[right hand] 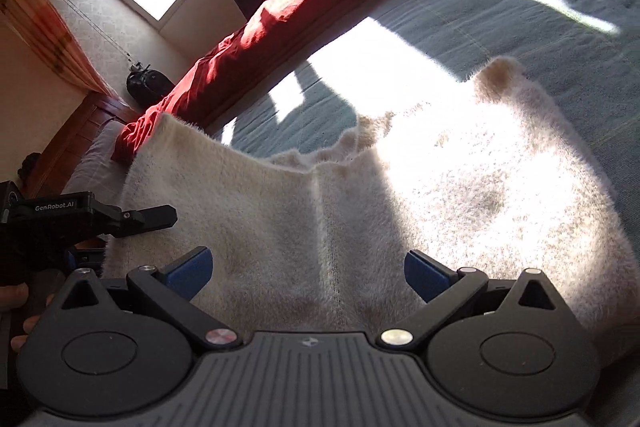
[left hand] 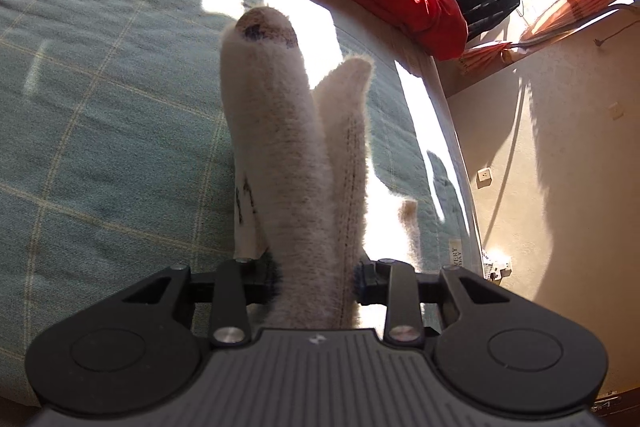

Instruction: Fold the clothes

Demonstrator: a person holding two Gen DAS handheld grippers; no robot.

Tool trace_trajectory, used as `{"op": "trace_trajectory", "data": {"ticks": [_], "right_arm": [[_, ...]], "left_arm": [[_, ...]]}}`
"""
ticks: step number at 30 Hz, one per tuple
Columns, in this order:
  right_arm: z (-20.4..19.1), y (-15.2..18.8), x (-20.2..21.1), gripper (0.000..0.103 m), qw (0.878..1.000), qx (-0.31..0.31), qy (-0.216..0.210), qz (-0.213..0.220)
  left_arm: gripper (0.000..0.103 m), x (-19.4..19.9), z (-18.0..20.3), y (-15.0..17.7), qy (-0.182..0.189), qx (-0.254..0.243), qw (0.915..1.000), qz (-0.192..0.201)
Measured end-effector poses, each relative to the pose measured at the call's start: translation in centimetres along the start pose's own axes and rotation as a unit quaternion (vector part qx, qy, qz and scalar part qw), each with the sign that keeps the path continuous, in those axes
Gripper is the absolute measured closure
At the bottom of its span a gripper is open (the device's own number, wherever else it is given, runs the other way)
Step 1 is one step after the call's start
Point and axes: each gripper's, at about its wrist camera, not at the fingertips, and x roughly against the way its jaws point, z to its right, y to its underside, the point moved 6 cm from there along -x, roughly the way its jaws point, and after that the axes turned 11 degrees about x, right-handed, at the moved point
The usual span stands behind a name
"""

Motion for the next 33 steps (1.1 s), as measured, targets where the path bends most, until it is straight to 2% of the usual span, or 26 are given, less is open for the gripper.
{"op": "trace_trajectory", "data": {"ticks": [4, 9, 21, 23, 25, 26, 28, 29, 31, 33], "right_arm": [[1.6, -1.9, 3.4, 0.000, 0.999, -0.012, 0.011, 0.048], [3.6, -3.1, 6.1, 0.000, 0.996, -0.026, 0.025, 0.086], [8.1, -3.0, 8.5, 0.000, 0.991, -0.063, 0.038, 0.109], [8.8, -2.7, 8.6, 0.000, 0.991, -0.074, 0.022, 0.107], [9.5, -2.2, 7.7, 0.000, 0.991, -0.098, -0.024, 0.093], [9.7, -1.9, 6.9, 0.000, 0.988, -0.115, -0.056, 0.083], [10.0, -1.3, 5.0, 0.000, 0.976, -0.159, -0.138, 0.060], [10.0, -1.0, 4.1, 0.000, 0.970, -0.177, -0.159, 0.050], [9.9, -0.7, 3.0, 0.000, 0.966, -0.186, -0.178, 0.037], [9.7, -0.7, 2.8, 0.000, 0.968, -0.179, -0.175, 0.033]], "left_arm": [[0.068, -1.1, 2.1, 0.4, 0.014, 0.002, 0.9999, -0.007], [0.068, -3.3, 4.5, 1.0, 0.021, 0.003, 0.9996, -0.017], [0.068, -10.3, 10.6, 2.7, 0.010, -0.024, 0.9982, -0.053], [0.068, -11.4, 11.3, 3.2, 0.008, -0.029, 0.9976, -0.062], [0.068, -12.3, 11.5, 3.7, 0.004, -0.030, 0.9972, -0.068], [0.068, -12.6, 11.5, 3.9, 0.003, -0.029, 0.9971, -0.071], [0.068, -13.0, 11.6, 4.4, -0.001, -0.029, 0.9967, -0.076], [0.068, -13.2, 11.7, 4.6, -0.003, -0.031, 0.9965, -0.078], [0.068, -13.5, 12.0, 4.9, -0.006, -0.034, 0.9961, -0.081], [0.068, -13.8, 12.4, 4.9, -0.008, -0.036, 0.9959, -0.082]]}}
